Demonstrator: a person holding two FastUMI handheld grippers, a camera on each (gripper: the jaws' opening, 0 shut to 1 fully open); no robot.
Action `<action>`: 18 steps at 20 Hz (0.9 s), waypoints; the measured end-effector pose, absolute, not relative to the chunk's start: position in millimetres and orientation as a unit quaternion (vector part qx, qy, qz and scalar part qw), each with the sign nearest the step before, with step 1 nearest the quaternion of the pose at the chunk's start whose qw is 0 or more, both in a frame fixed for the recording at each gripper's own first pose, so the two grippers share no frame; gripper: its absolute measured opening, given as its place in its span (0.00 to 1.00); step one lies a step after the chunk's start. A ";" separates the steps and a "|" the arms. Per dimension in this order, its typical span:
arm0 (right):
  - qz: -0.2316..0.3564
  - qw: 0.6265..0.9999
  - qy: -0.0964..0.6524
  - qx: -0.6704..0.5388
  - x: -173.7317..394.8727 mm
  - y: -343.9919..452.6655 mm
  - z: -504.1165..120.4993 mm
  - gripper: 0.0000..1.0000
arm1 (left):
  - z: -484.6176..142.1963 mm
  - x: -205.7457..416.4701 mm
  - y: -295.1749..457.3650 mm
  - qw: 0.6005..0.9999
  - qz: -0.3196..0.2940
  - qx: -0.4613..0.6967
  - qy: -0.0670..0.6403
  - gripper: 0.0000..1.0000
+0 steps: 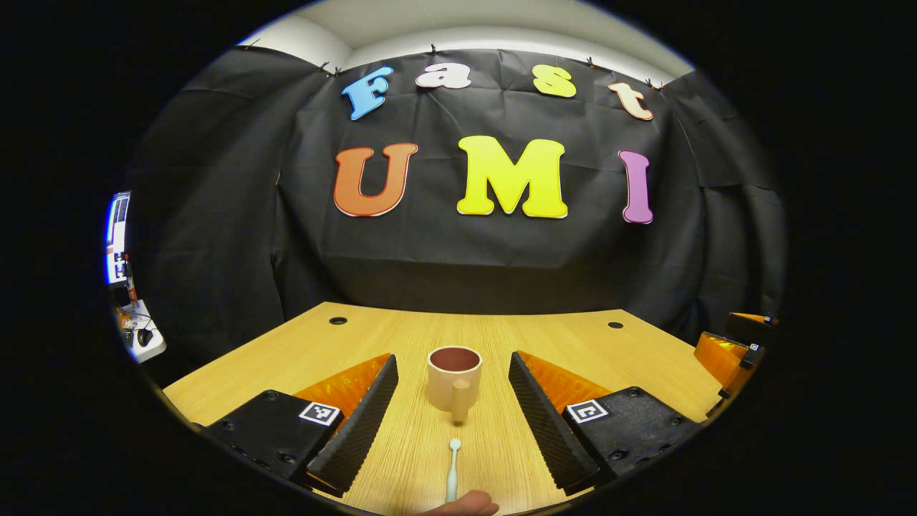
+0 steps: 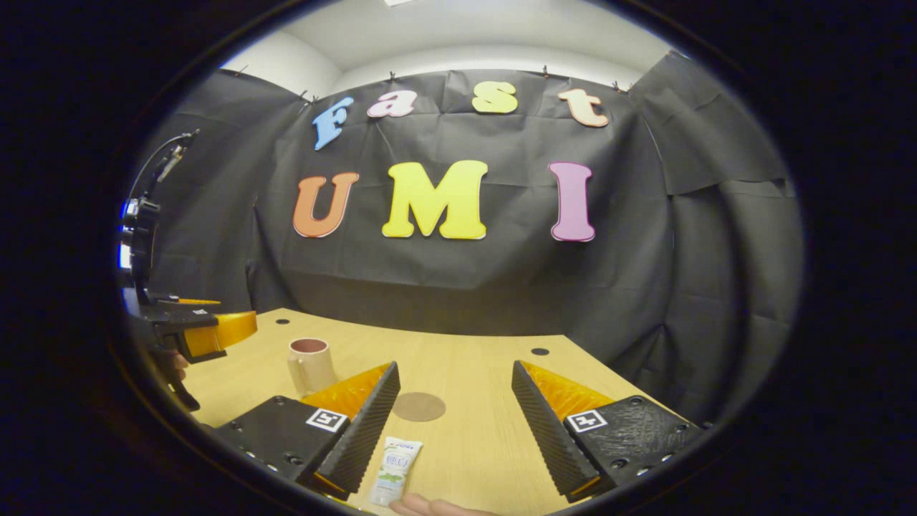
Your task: Put the toothbrush and toothpaste on the desktop into the cup, then pick up the cup and place it on the coaster on the desktop.
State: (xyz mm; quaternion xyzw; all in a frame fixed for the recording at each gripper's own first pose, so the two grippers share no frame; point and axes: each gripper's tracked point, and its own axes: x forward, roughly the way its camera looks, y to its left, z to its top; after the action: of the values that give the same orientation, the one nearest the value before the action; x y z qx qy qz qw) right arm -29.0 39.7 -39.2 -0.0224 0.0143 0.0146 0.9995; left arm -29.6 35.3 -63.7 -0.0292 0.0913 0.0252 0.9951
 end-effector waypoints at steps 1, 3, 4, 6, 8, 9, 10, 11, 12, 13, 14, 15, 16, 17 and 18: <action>0.012 1.000 0.015 -0.024 -29.0 39.7 -42.5 0.95 | -74.7 -32.6 37.3 0.994 0.022 -0.033 0.106 0.99; 0.014 1.000 0.015 -0.024 -29.2 44.5 -46.3 0.97 | -97.7 -37.4 41.6 0.989 0.020 -0.046 0.138 0.99; 0.016 0.999 0.018 -0.021 -28.7 47.9 -48.3 0.95 | -105.9 -38.5 40.8 0.987 0.017 -0.054 0.151 0.99; 0.023 0.999 0.025 -0.017 -29.2 52.5 -55.8 0.95 | -123.2 -40.8 38.6 0.981 0.009 -0.068 0.179 0.99; 0.025 0.999 0.032 -0.021 -28.3 54.4 -62.4 0.95 | -137.1 -42.5 37.5 0.977 0.008 -0.074 0.201 0.99; 0.025 0.999 0.035 -0.024 -29.0 55.2 -66.6 0.95 | -146.4 -42.6 36.6 0.975 0.006 -0.074 0.211 0.99; 0.025 0.999 0.038 -0.025 -27.8 56.2 -70.3 0.95 | -155.7 -42.1 35.0 0.971 0.004 -0.075 0.226 0.98; 0.026 0.998 0.043 -0.025 -26.8 57.9 -75.2 0.95 | -166.1 -43.3 33.0 0.967 0.001 -0.075 0.242 0.97; 0.029 0.998 0.049 -0.025 -26.6 59.7 -79.4 0.95 | -173.9 -45.6 30.1 0.964 -0.004 -0.074 0.256 0.95; 0.030 0.998 0.055 -0.024 -26.2 61.1 -84.8 0.95 | -180.4 -48.3 27.3 0.961 -0.007 -0.071 0.267 0.95; 0.032 0.997 0.061 -0.022 -25.9 62.4 -87.9 0.95 | -187.0 -50.6 26.2 0.958 -0.006 -0.066 0.278 0.96; 0.034 0.997 0.065 -0.021 -26.3 63.3 -92.2 0.97 | -193.6 -53.0 26.2 0.955 -0.005 -0.061 0.289 0.94; 0.037 0.997 0.069 -0.021 -25.6 65.5 -94.6 0.97 | -199.3 -54.2 24.2 0.953 -0.005 -0.056 0.297 0.91; 0.039 0.996 0.072 -0.021 -25.8 66.8 -97.2 0.97 | -203.3 -54.4 21.3 0.951 -0.006 -0.053 0.304 0.88; 0.038 0.996 0.075 -0.021 -26.6 66.2 -98.6 0.95 | -206.3 -55.1 18.7 0.949 -0.009 -0.053 0.310 0.82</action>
State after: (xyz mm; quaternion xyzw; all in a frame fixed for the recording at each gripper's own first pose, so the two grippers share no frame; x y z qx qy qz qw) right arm -26.6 66.2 -98.6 -0.0209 0.0746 0.0382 0.9963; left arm -55.1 18.7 -206.3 -0.0533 0.3097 -0.0094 0.9493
